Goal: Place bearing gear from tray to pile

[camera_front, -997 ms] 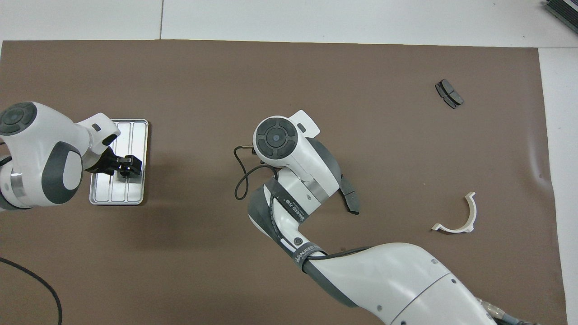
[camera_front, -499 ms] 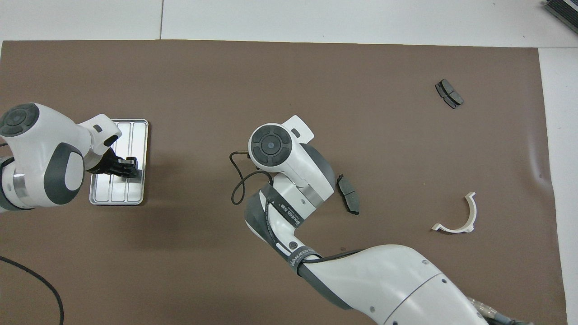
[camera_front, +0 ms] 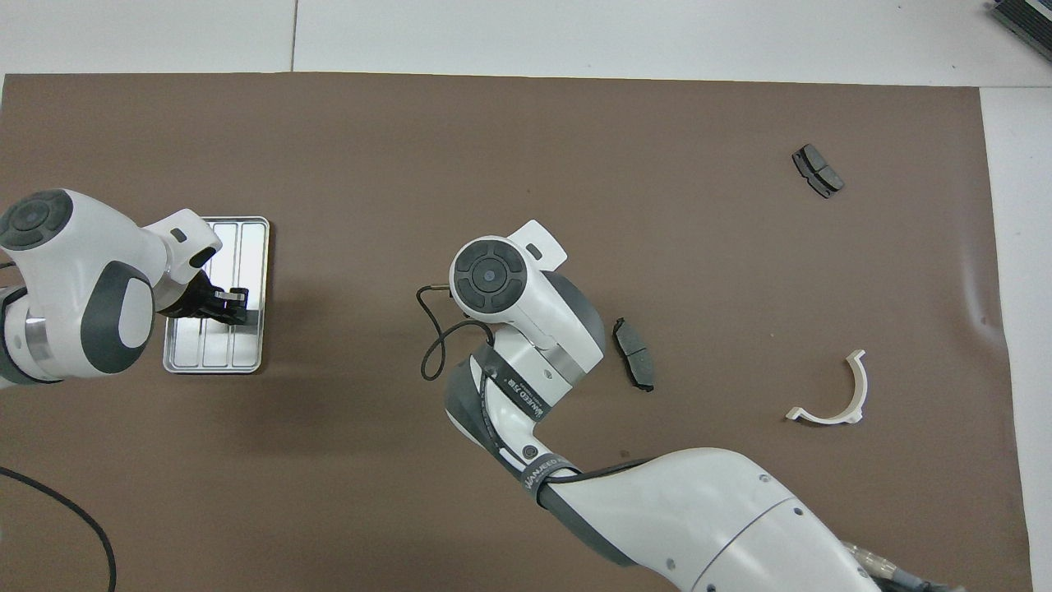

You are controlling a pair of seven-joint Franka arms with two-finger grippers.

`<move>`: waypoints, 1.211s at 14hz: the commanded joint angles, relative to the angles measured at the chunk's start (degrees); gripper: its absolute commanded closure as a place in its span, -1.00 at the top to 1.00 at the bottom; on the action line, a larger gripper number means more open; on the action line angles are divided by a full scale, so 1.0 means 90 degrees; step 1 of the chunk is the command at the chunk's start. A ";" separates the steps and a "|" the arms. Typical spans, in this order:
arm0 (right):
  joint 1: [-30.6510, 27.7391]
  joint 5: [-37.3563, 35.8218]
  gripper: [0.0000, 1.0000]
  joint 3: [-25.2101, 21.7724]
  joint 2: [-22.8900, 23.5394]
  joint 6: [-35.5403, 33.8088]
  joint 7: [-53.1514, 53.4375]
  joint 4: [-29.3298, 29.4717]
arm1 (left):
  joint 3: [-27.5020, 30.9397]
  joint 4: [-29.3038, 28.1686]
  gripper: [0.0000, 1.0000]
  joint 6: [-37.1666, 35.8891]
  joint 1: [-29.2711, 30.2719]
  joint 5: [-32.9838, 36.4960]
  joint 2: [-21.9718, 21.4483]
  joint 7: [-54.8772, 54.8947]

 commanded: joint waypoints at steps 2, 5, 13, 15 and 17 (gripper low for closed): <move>-0.0027 -0.0012 0.10 0.0074 -0.0070 0.0187 0.0122 -0.0144 | -0.0042 0.0071 -0.73 0.0056 0.0075 0.0099 0.0024 0.0017; -0.0017 -0.0012 -0.08 0.0123 -0.0080 0.0178 0.0171 -0.0144 | -0.0052 0.0315 -0.80 -0.0022 0.0075 0.0090 0.0044 -0.0032; -0.0377 -0.0012 -1.00 0.0123 -0.0254 0.0158 0.0093 -0.0114 | -0.0120 0.0863 -0.84 -0.0560 -0.0432 0.0021 0.0035 -0.1240; -0.0660 -0.0022 -1.00 0.0123 -0.0576 0.0148 0.0064 -0.0377 | -0.0120 0.0863 -0.84 -0.0472 -0.0831 0.0021 0.0025 -0.2088; -0.0982 -0.0012 -1.00 0.0123 -0.1180 0.0158 -0.0101 -0.0981 | -0.0130 0.0863 -0.84 -0.0413 -0.1212 -0.0037 0.0025 -0.2909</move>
